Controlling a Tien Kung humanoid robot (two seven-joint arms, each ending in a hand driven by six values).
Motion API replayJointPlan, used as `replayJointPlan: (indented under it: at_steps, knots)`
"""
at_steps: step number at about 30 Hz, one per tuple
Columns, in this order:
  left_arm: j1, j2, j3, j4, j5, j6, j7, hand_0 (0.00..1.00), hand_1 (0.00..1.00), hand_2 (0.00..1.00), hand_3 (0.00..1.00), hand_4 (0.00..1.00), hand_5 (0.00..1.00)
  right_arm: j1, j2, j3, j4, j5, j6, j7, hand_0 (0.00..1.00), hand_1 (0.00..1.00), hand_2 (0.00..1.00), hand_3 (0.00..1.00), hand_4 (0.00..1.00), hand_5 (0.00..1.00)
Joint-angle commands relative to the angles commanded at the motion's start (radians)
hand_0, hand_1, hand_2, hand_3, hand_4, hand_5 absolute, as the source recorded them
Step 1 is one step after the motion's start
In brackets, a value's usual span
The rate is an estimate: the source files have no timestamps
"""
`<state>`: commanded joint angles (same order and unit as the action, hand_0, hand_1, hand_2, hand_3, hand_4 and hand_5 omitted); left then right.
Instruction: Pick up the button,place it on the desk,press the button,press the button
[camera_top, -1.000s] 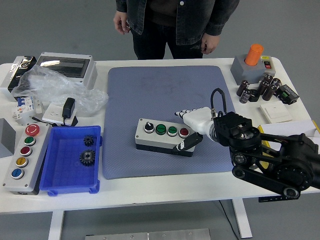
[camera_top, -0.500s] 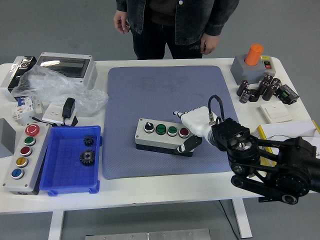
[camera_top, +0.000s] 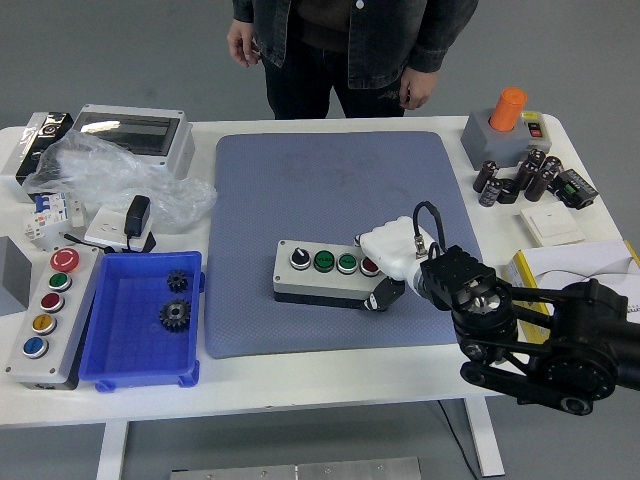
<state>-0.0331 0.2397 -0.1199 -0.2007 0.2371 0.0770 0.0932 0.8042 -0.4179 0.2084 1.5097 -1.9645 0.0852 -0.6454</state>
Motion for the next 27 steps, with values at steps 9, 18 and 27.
replayJointPlan:
  at_steps: [9,18,27]
  knots:
    - [-0.001,-0.001,-0.001,-0.001,0.002,0.000,-0.001,0.678,0.706,0.631,0.646,0.573,0.336,0.011,-0.001,-0.017,-0.021,-0.021,-0.039,0.000,0.559,0.612,0.505,0.442,0.692,0.105]
    - [-0.002,0.000,0.001,-0.001,0.001,0.001,-0.002,0.678,0.706,0.632,0.648,0.581,0.350,0.056,-0.005,-0.079,-0.053,-0.046,-0.101,0.050,0.550,0.612,0.513,0.408,0.683,0.104]
    - [-0.005,0.002,0.004,-0.001,-0.002,0.001,-0.004,0.678,0.704,0.633,0.648,0.589,0.356,0.106,-0.011,-0.143,-0.074,-0.030,-0.129,0.138,0.576,0.641,0.623,0.437,0.691,0.070]
